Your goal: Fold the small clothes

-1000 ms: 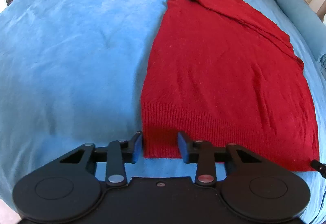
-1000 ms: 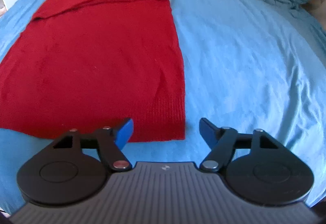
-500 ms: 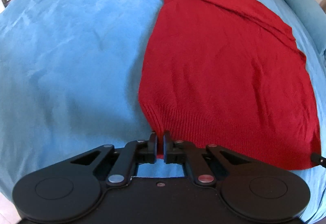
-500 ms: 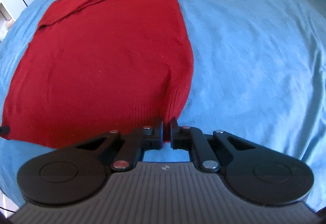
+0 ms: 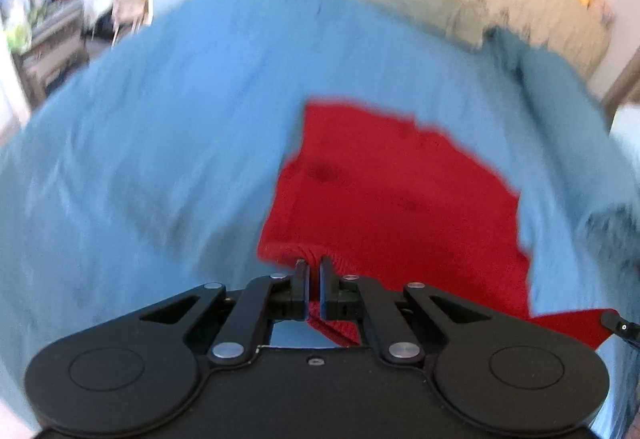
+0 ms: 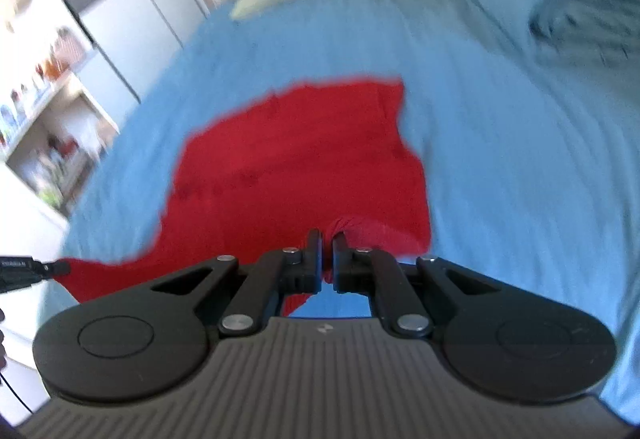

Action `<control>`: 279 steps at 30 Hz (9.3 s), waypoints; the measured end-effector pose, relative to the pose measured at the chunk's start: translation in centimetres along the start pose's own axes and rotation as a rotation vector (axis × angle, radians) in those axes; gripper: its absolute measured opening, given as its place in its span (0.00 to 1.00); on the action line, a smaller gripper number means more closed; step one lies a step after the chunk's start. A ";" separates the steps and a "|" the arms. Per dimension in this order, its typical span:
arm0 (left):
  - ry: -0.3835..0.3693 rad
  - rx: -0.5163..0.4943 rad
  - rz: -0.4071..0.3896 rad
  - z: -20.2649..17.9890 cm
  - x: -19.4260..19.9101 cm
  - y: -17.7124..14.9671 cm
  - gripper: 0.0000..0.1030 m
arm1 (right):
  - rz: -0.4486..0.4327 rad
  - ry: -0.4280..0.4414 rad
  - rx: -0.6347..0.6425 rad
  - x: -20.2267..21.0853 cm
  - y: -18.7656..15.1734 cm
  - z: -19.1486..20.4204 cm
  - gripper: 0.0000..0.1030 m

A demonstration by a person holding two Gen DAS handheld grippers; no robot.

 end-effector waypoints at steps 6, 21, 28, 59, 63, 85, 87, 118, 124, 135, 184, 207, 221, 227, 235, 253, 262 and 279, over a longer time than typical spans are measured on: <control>-0.062 -0.023 -0.105 -6.5 -4.7 10.2 0.04 | -0.091 0.019 -0.037 -4.3 12.1 -3.2 0.19; 0.042 -0.083 -0.127 -10.6 -32.2 17.0 0.04 | -0.042 -0.136 -0.096 -31.4 16.1 -13.4 0.19; 0.091 -0.092 -0.104 -10.3 -34.7 17.3 0.05 | -0.011 -0.150 -0.035 -34.0 16.7 -13.1 0.19; 0.064 -0.476 0.062 -7.2 -32.3 5.3 1.00 | 0.070 -0.132 0.352 -33.1 5.4 -3.8 1.00; 0.068 -0.473 0.066 -7.2 -32.4 5.3 1.00 | 0.091 -0.126 0.354 -33.5 5.8 -4.0 1.00; -0.011 -0.496 0.212 -17.9 -26.2 -3.1 1.00 | 0.161 -0.251 -0.069 -19.1 2.0 -3.9 1.00; -0.010 -0.541 0.217 -18.6 -26.5 -4.7 1.00 | 0.155 -0.260 -0.119 -19.6 0.2 -4.4 1.00; 0.143 -0.303 0.201 -15.3 -34.0 0.7 1.00 | -0.038 -0.203 -0.673 -24.6 -1.4 -10.8 0.28; 0.153 -0.337 0.274 -15.6 -34.7 1.5 1.00 | -0.123 -0.181 -0.574 -22.5 3.6 -7.7 0.25; 0.203 -0.292 0.187 -3.4 -25.2 8.8 0.99 | -0.111 0.243 0.091 -26.8 17.5 16.1 0.24; -0.120 -0.117 0.300 -1.4 -24.7 10.2 0.11 | 0.052 -0.093 0.669 -29.7 2.8 16.0 0.24; 0.008 -0.402 0.172 -0.4 -23.6 5.7 0.22 | 0.139 0.072 0.666 -28.8 1.1 13.9 0.26; -0.125 -0.344 0.157 -3.9 -24.7 14.3 0.99 | 0.081 0.098 0.291 -26.8 12.1 9.8 1.00; -0.111 -0.213 0.278 -1.8 -31.0 14.1 0.88 | 0.164 0.091 0.082 -33.3 11.7 7.0 1.00; -0.155 -0.218 0.322 -2.8 -33.8 12.3 0.83 | 0.236 0.166 0.040 -37.0 8.9 8.4 0.87; -0.234 -0.226 0.249 -7.1 -28.6 11.9 0.24 | 0.084 0.206 0.195 -32.7 12.3 12.4 0.39; -0.291 -0.279 0.246 -10.7 -18.3 5.4 0.24 | 0.073 0.223 0.188 -21.2 11.0 10.8 0.39; -0.200 -0.399 0.282 -10.3 -20.7 -11.6 0.24 | 0.146 0.150 0.152 -15.2 -5.5 2.3 0.40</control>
Point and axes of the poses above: each gripper's, at about its wrist camera, not at the fingertips, and x roughly against the way its jaws point, z to its left, y to its top, the point moved 8 cm from there along -x, roughly the way its jaws point, and after that the axes turned 15 degrees about x, right-handed, at the moved point
